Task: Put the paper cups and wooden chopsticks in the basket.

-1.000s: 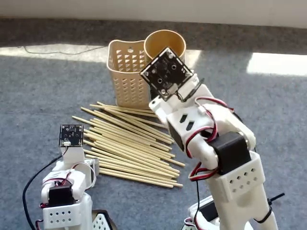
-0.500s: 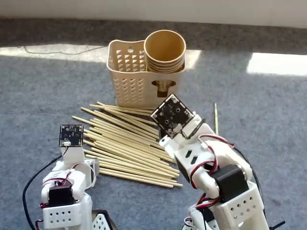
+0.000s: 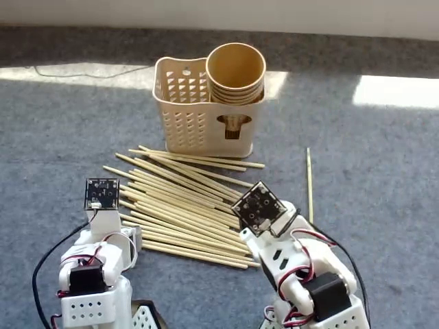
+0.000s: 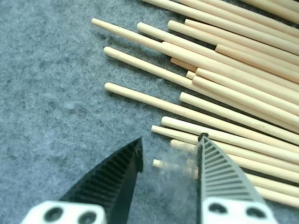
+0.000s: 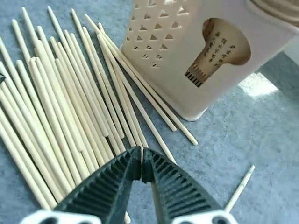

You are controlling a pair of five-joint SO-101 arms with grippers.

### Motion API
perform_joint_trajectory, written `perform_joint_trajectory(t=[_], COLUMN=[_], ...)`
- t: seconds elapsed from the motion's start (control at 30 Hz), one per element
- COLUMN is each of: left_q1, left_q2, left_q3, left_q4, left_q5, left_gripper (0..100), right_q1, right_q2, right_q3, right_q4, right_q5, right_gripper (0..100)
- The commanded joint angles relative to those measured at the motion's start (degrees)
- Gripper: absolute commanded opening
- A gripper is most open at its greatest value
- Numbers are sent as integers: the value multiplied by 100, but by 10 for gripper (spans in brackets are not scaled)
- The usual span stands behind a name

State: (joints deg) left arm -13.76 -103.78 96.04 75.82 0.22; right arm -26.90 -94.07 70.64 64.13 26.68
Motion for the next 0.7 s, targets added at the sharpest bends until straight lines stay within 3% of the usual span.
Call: perform_joint_trajectory(t=[0.0, 0.43, 0.67], left_q1=[92, 92, 92], left_q2=[-66, -66, -66], left_q3=[110, 110, 110], left_q4=[26, 26, 26], left_q5=[53, 53, 53], left_gripper=[193, 193, 193], right_q1=[479, 884, 1095], right_q2=[-462, -1121, -1121], right_q3=[242, 910, 1059], right_q4=[22, 743, 743], right_q5=[-44, -62, -1196], right_gripper=[20, 19, 19])
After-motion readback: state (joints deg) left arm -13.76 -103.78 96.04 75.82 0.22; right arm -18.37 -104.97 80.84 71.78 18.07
